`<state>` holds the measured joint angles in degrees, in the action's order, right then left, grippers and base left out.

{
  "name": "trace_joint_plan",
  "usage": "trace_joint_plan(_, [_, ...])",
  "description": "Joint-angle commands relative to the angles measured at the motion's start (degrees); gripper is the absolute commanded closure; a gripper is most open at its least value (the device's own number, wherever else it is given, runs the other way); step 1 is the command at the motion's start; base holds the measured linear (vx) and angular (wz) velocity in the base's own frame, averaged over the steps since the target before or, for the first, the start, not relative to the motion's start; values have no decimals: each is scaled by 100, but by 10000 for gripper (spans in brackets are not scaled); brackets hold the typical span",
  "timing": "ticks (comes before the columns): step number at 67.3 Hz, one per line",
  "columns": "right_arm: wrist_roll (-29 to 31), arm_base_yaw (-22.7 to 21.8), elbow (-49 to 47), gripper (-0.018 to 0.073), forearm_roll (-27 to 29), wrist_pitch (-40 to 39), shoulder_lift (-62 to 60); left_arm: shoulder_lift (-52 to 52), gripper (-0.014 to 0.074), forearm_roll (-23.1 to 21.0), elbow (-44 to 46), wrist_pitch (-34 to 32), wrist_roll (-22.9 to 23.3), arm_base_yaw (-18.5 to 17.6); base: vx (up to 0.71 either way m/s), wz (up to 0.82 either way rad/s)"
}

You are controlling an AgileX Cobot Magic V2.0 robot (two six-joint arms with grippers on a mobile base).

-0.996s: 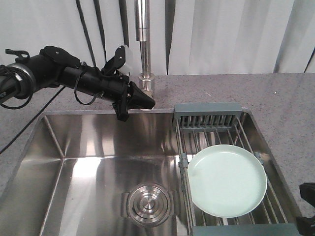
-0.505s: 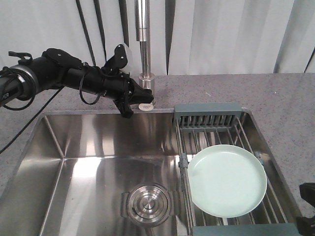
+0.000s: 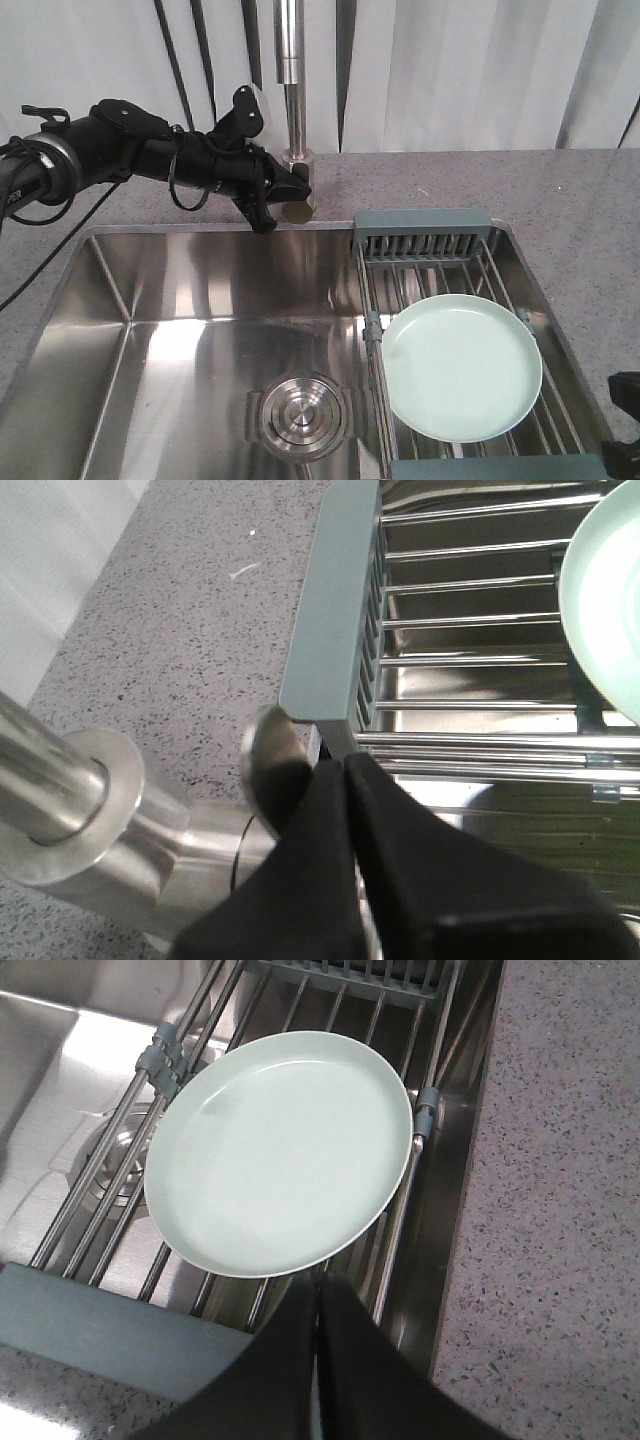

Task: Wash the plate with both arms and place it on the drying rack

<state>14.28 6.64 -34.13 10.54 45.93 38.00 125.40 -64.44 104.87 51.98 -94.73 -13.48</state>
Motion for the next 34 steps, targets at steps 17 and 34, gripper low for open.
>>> trace_joint_plan(17, [35,-1,-145,568,47,-295,4,-424,603,-546,179,208,33,50,0,0])
trace_joint_plan(34, [35,-1,-145,568,47,-290,4,-773,603,-493,179,888,247,50,0,0])
